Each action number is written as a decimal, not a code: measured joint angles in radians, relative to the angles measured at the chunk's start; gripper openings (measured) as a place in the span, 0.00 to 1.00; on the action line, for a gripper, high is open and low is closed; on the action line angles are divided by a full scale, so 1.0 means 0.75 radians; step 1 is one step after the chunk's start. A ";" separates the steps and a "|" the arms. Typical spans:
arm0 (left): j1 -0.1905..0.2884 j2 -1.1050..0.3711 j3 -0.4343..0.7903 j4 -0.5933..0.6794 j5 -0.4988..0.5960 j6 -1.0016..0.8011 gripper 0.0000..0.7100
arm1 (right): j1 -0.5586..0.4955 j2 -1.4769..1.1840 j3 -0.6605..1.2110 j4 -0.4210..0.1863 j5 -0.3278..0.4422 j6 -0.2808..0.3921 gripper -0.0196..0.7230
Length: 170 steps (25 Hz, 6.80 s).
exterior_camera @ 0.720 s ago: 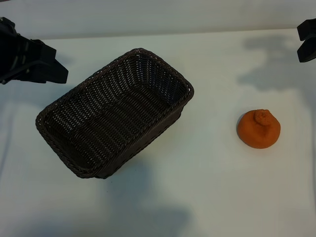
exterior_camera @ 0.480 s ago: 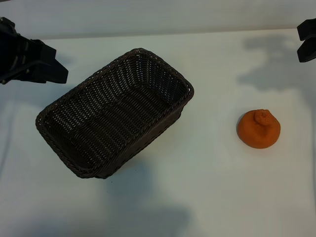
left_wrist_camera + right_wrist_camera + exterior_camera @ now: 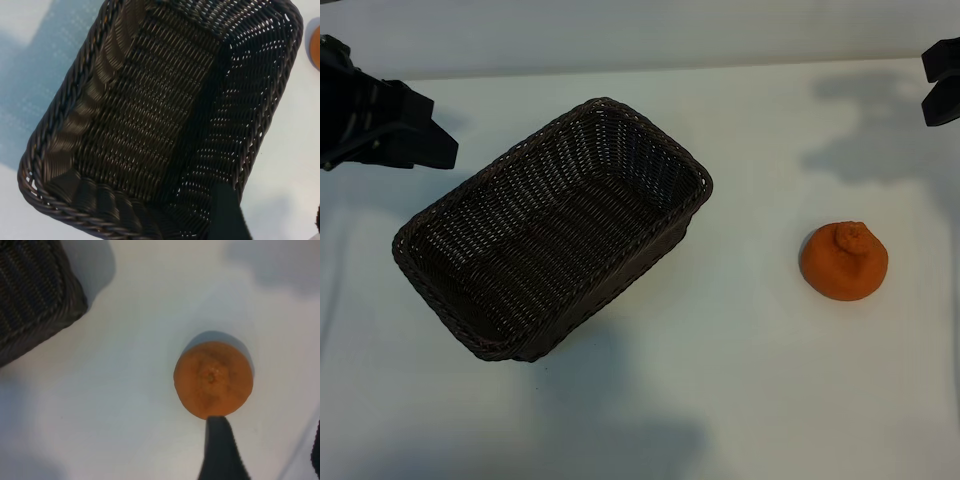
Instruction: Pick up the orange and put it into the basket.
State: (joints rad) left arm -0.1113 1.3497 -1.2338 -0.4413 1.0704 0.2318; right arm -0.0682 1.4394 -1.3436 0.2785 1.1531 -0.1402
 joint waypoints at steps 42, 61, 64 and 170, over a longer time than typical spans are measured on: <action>0.000 -0.001 0.139 0.653 0.031 -0.719 0.56 | 0.000 0.000 0.000 0.000 0.000 0.000 0.61; 0.000 -0.001 0.635 0.443 -0.664 -0.863 0.56 | 0.000 0.000 0.000 0.000 -0.001 0.000 0.61; 0.000 -0.001 0.661 0.410 -0.706 -0.863 0.56 | 0.000 0.000 0.000 0.000 -0.001 0.001 0.61; 0.000 0.202 0.147 0.317 -0.306 -0.334 0.24 | 0.000 0.000 0.000 0.000 -0.005 0.000 0.61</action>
State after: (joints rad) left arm -0.1113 1.5012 -1.1234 -0.2036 0.8407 -0.0185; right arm -0.0682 1.4394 -1.3436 0.2788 1.1491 -0.1401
